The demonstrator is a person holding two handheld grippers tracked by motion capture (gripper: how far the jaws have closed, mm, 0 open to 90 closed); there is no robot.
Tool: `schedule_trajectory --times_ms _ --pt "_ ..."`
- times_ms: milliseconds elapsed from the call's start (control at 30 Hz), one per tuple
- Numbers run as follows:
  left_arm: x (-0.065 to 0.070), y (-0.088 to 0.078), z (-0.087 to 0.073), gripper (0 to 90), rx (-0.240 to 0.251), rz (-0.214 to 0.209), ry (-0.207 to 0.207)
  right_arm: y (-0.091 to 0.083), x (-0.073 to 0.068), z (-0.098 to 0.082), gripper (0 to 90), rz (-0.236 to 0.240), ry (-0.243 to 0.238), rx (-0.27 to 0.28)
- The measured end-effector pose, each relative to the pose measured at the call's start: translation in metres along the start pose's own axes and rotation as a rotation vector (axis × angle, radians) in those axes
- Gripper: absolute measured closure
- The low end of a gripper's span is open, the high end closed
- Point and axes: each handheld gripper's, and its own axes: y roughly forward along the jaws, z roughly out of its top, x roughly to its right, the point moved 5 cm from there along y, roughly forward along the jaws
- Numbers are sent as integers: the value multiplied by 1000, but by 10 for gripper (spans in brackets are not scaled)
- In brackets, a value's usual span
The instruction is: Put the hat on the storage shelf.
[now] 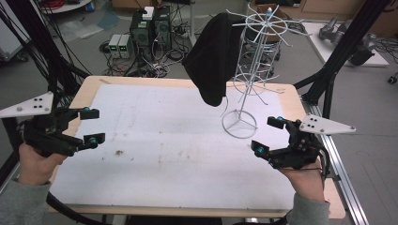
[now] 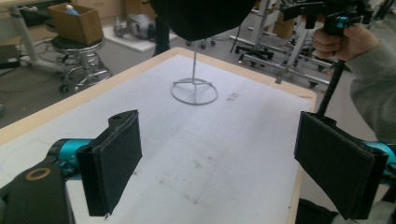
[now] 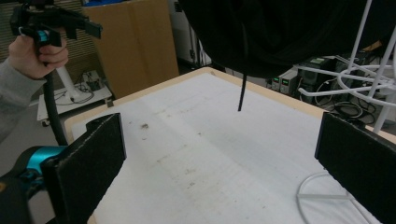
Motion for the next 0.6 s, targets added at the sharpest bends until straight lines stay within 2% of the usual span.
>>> schedule_trajectory --times_ms 133,233,333,433,600 --pt "-7 -6 -17 149 18 24 -31 0 1 0 8 -8 2 -1" --pt "-10 -11 -25 149 24 40 -36 0 2 0 8 -16 9 1" --pt "-12 -13 -31 147 7 58 -42 -1 3 -1 8 -27 16 2" --pt "-13 -15 -33 147 11 65 -39 -2 4 -1 8 -36 20 7" --pt "-13 -12 -41 145 1 84 -52 -4 7 0 8 -73 25 24"
